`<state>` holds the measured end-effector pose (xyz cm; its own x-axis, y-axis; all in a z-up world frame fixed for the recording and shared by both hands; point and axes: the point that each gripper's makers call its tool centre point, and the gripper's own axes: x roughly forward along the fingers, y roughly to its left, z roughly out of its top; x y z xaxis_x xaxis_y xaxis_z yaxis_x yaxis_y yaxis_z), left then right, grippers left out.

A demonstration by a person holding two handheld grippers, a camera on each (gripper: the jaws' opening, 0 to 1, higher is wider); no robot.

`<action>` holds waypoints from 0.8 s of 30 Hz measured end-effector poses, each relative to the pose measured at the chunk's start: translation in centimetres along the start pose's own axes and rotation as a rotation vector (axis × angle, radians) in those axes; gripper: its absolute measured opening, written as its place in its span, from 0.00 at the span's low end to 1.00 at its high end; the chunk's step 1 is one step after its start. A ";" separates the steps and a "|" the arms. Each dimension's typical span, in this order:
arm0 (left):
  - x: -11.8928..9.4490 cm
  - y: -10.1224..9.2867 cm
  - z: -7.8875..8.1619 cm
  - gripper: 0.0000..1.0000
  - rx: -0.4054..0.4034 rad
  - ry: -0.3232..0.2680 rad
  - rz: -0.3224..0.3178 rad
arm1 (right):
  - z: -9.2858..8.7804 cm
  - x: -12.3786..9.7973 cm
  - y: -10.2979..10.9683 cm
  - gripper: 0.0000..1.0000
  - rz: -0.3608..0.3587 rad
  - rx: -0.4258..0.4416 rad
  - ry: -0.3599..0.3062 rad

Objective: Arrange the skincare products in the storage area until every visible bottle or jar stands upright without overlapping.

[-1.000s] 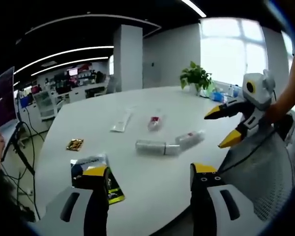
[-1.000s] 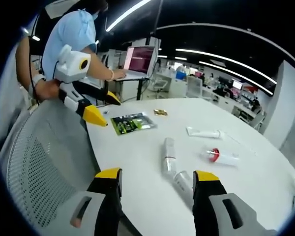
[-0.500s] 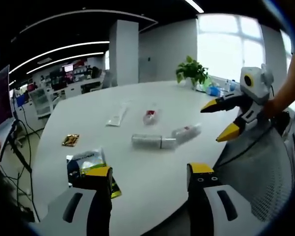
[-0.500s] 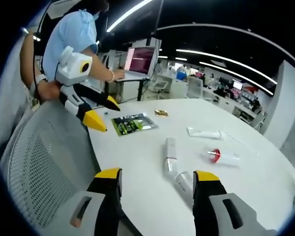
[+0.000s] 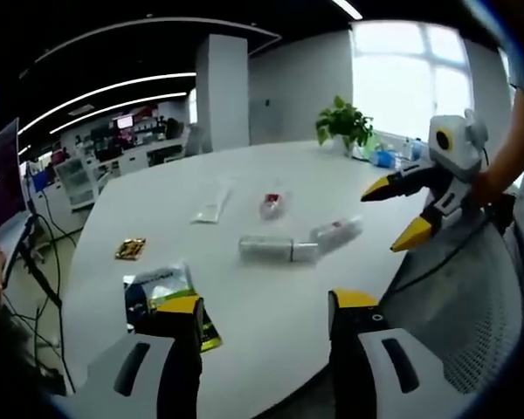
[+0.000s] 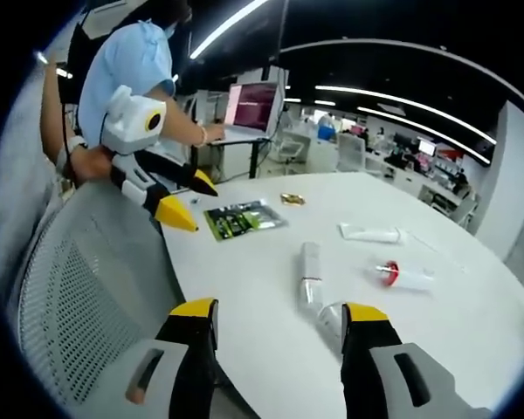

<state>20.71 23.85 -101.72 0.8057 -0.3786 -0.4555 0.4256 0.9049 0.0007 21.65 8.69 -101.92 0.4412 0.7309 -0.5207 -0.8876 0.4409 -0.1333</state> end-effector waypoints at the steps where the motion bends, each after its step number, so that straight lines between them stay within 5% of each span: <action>1: 0.0 0.1 -0.1 0.54 -0.003 0.006 0.004 | -0.1 0.1 0.2 0.56 0.009 0.003 0.008; 24: 0.0 0.8 -0.4 0.57 -0.009 0.017 0.023 | 0.4 0.2 0.8 0.55 0.038 0.005 -0.009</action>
<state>20.87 24.66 -102.08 0.8082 -0.3547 -0.4701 0.4037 0.9149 0.0036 21.07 9.41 -101.81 0.4088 0.7515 -0.5179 -0.9029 0.4155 -0.1098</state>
